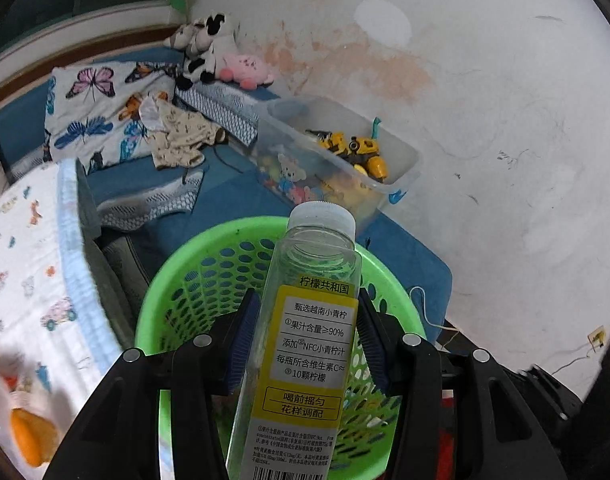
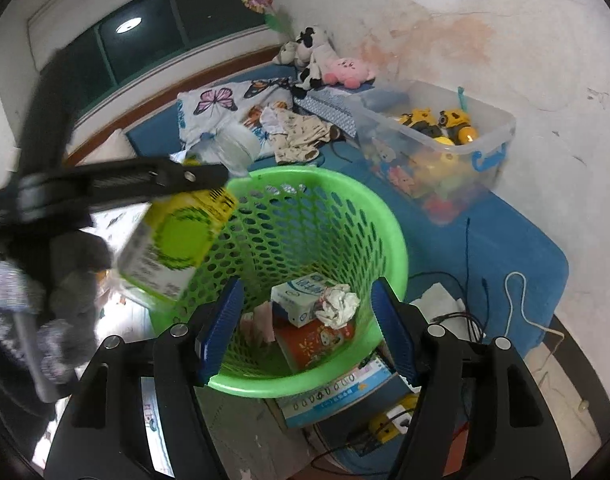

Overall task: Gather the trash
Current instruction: 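Lower the juice bottle into the green basket and open the left tool, then move both tools back over the bed toward the remaining cups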

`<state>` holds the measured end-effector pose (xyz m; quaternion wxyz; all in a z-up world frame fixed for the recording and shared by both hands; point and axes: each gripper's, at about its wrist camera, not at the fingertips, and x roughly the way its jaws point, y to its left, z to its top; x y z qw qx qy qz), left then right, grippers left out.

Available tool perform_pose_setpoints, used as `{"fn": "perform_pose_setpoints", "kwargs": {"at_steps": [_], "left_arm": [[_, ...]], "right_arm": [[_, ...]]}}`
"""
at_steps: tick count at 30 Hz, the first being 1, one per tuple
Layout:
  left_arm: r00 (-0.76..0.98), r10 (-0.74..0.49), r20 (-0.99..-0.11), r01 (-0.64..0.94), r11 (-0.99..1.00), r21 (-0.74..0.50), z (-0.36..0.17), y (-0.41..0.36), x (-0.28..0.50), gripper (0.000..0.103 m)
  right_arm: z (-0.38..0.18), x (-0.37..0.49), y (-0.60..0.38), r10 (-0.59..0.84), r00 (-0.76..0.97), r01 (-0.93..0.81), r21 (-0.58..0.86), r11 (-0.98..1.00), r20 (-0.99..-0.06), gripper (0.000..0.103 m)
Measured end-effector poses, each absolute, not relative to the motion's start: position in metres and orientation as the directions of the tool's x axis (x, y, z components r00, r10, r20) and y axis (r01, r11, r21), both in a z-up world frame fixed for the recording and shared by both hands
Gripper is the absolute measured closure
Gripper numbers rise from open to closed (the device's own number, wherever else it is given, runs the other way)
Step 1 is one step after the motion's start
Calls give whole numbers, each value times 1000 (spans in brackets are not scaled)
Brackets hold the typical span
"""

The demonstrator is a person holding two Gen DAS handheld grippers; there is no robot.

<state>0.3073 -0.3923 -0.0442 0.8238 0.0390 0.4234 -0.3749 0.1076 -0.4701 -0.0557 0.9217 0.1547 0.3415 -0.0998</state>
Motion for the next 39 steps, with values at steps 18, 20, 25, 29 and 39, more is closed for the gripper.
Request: {"fn": "perform_pose_setpoints", "kwargs": {"at_steps": [18, 20, 25, 29, 39], "left_arm": [[351, -550, -758, 572, 767, -291, -85, -385, 331, 46], [359, -558, -748, 564, 769, -303, -79, -378, 330, 46], [413, -543, -731, 561, 784, -265, -58, -355, 314, 46], [450, -535, -715, 578, 785, -223, -41, -333, 297, 40], [549, -509, -663, 541, 821, -183, 0, -257, 266, 33]], "right_arm": [[-67, 106, -473, -65, 737, 311, 252, 916, -673, 36], [-66, 105, -471, -62, 737, 308, 254, 917, -673, 36], [-62, 105, -465, -34, 745, 290, 278, 916, -666, 34], [-55, 107, -452, -49, 757, 274, 249, 929, -652, 30], [-37, 112, -409, 14, 778, 198, 266, 944, -628, 29]]}}
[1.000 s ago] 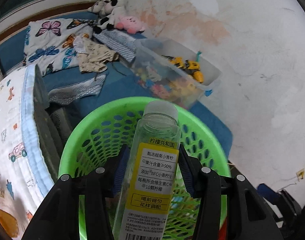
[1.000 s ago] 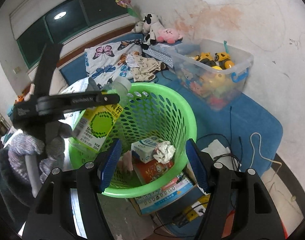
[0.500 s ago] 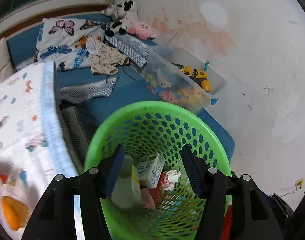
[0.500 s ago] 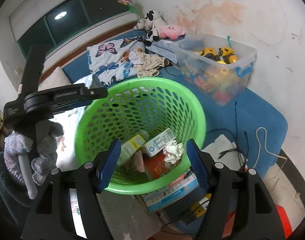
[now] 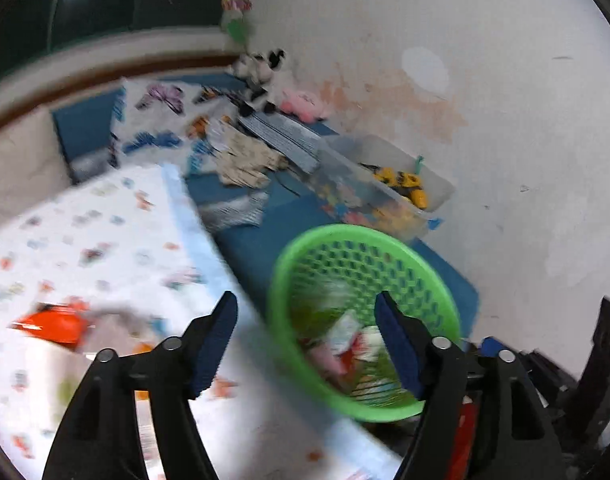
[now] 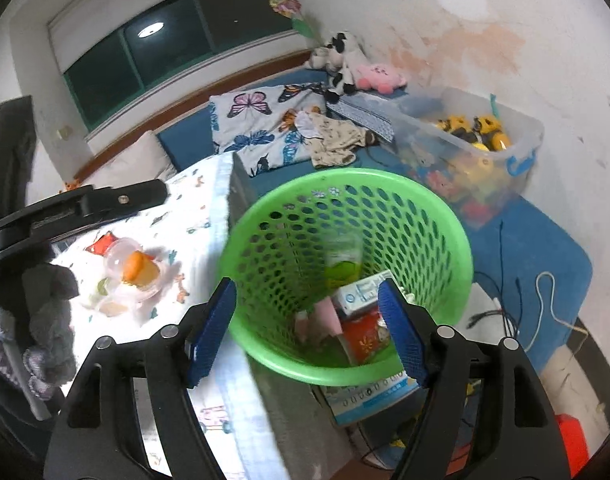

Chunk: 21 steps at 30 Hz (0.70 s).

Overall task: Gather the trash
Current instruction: 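Move both tools back over the bed toward the remaining cups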

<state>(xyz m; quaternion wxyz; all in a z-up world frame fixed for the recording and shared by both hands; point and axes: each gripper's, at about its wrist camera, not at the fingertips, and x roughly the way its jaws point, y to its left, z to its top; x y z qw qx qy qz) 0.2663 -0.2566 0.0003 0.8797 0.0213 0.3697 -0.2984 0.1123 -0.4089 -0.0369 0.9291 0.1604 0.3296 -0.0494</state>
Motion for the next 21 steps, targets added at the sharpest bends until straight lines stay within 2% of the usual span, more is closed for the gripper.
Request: {"fn": "perform_pose_setpoints", "kwargs": {"at_steps": [4, 8, 10, 21], "left_arm": [[583, -477, -658, 500, 849, -172, 10, -218, 259, 32], [623, -453, -638, 464, 870, -165, 17, -178, 250, 26], [640, -438, -632, 442, 882, -164, 20, -159, 248, 23], [688, -293, -663, 234, 955, -179, 10, -51, 248, 23]], "right_arm": [[-35, 117, -389, 30, 777, 166, 250, 954, -629, 28], [-35, 121, -367, 50, 769, 139, 243, 960, -637, 28], [-36, 122, -360, 58, 767, 128, 241, 962, -639, 25], [-33, 146, -304, 124, 747, 23, 212, 977, -653, 24]]}}
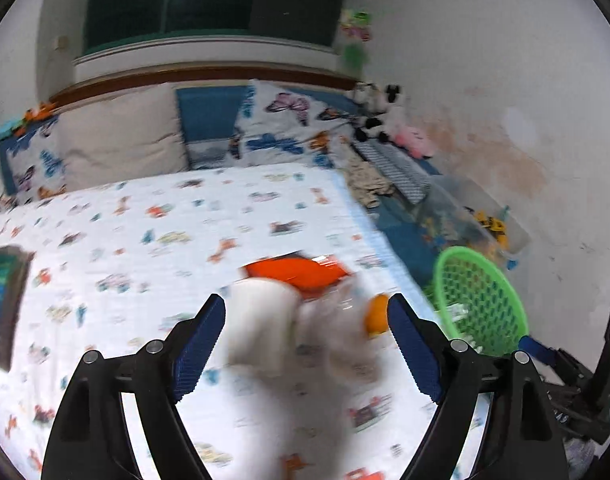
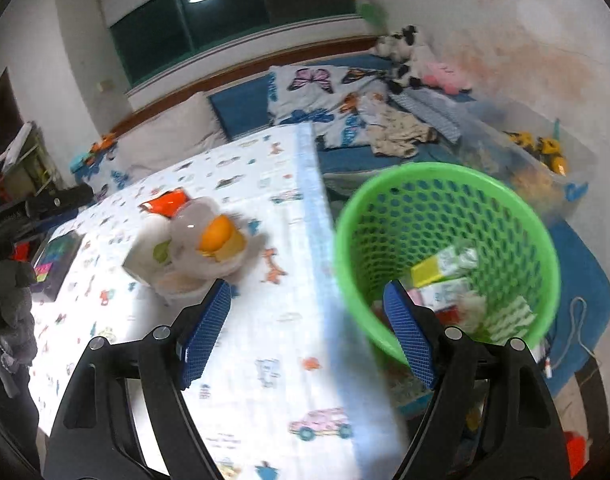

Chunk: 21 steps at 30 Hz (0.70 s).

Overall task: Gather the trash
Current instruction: 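Move both tools back over the bed toward the remaining cups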

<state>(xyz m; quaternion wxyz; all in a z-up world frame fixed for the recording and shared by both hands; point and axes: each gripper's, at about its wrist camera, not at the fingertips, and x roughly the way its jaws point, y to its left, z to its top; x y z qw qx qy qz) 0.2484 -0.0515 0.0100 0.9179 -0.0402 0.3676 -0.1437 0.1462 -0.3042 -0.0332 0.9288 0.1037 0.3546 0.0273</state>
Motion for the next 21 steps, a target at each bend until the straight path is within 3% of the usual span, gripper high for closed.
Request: {"fn": "perform_pose_setpoints", "kwargs": {"at_steps": [12, 21], "left_arm": [[670, -208, -712, 86, 975, -203, -20, 20, 240, 23], [658, -192, -728, 43, 975, -218, -32, 44, 239, 23]], "right_arm": [[-48, 195, -252, 206, 693, -76, 214, 974, -691, 25], [-58, 240, -231, 255, 657, -110, 244, 963, -709, 35]]}}
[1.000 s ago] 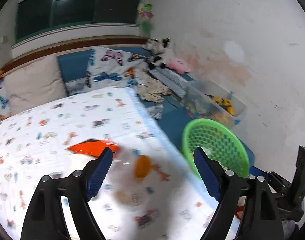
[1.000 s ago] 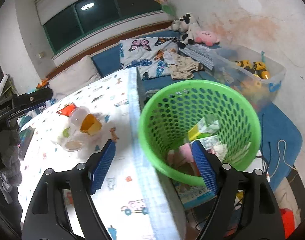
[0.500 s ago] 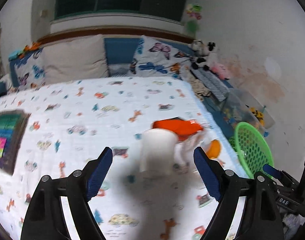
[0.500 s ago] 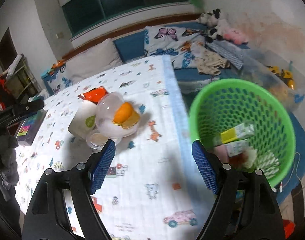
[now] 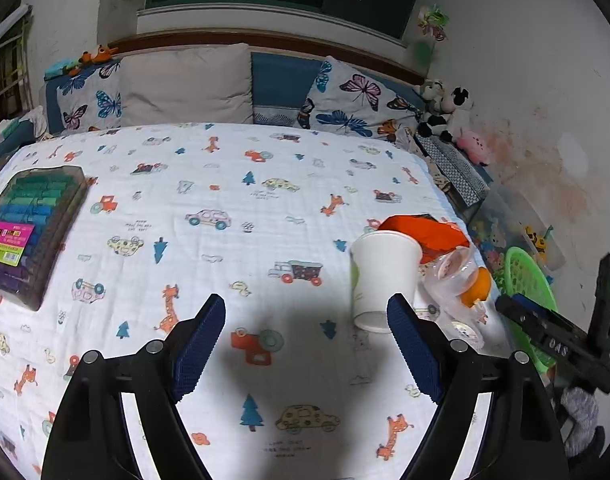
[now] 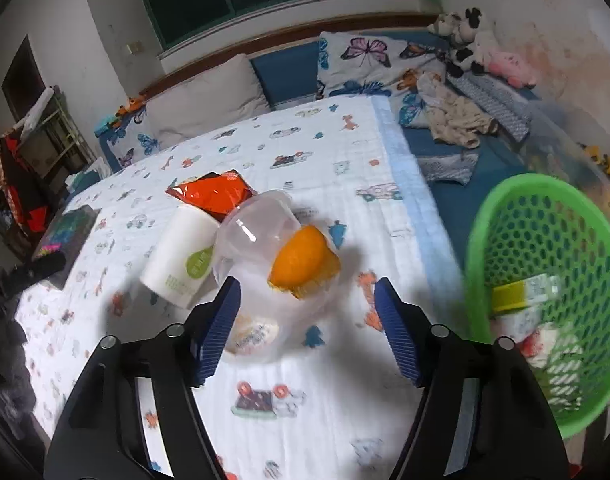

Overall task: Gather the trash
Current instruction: 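Move both tools back over the bed toward the remaining cups, then grasp the white paper cup with the left tool while the right tool reaches toward the jelly cups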

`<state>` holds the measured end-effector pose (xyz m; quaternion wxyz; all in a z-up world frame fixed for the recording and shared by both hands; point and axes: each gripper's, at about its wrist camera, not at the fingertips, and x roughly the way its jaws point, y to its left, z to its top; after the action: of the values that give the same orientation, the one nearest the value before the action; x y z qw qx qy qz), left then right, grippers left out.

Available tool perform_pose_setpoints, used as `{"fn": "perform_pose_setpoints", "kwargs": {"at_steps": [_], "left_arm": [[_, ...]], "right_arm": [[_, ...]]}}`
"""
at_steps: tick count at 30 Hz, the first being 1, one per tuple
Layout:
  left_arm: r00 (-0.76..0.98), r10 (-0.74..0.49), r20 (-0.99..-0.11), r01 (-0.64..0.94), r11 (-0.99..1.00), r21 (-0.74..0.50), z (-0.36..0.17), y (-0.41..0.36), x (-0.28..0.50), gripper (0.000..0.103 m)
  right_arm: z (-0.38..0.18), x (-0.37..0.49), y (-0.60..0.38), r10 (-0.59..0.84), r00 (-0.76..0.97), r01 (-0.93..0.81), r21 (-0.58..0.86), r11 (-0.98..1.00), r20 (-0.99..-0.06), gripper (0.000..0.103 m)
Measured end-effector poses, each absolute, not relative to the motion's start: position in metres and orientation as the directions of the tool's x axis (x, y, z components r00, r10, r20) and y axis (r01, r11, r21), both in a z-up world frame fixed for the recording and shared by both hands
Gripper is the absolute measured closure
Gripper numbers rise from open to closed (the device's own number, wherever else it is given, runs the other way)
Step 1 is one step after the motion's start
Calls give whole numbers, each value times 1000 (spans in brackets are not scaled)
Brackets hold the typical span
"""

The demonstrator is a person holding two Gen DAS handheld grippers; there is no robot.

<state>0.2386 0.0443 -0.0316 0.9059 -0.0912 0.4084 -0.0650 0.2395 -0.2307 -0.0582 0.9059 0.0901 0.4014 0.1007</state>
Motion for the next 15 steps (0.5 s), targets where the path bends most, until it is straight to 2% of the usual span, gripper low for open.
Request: {"fn": "perform_pose_setpoints", "kwargs": {"at_steps": [6, 13, 15], "left_arm": [[645, -202, -737, 65, 976, -210, -37, 38, 241, 23], [608, -219, -763, 121, 976, -183, -48, 12, 258, 23], [591, -227, -774, 138, 974, -180, -53, 4, 266, 23]], "right_arm": [[-67, 262, -222, 255, 640, -106, 244, 964, -725, 44], [-74, 272, -223, 269, 618, -109, 259, 960, -738, 65], [-74, 273, -225, 282, 616, -112, 273, 955, -735, 67]]}}
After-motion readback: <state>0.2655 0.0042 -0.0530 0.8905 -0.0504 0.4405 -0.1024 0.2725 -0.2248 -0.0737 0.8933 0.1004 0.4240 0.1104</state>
